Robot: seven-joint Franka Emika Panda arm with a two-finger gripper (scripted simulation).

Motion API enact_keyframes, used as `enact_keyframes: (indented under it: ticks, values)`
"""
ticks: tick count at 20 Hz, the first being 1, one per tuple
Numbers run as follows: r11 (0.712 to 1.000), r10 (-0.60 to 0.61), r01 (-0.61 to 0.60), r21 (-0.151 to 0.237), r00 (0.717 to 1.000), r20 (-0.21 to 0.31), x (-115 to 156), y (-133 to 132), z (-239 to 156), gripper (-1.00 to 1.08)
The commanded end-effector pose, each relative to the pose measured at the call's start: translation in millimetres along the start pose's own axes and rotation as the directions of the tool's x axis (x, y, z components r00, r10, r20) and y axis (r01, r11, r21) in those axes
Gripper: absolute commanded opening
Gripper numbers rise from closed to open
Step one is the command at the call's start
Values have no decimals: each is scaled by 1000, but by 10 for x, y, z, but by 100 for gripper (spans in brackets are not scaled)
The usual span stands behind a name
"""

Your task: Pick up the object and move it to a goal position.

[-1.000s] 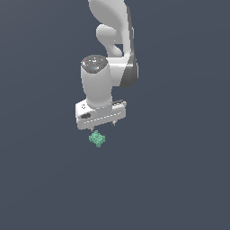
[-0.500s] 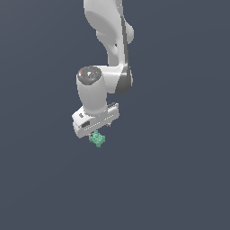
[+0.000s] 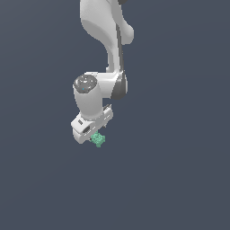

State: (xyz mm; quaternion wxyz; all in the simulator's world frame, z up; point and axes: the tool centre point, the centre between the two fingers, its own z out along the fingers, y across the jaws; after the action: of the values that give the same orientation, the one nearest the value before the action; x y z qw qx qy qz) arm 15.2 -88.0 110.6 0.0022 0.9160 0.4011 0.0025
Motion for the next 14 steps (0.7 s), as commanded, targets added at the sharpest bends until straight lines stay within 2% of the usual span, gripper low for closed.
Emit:
enact_keyframes:
  ticks: [1,7,14]
  values:
    - [999,-41,41,2,999,1,-21,15,45,100]
    - [995,-97,97,6,995,2,-53,34,109,100]
    - [995,-103,103,6,995,2,-61,37,134,100]
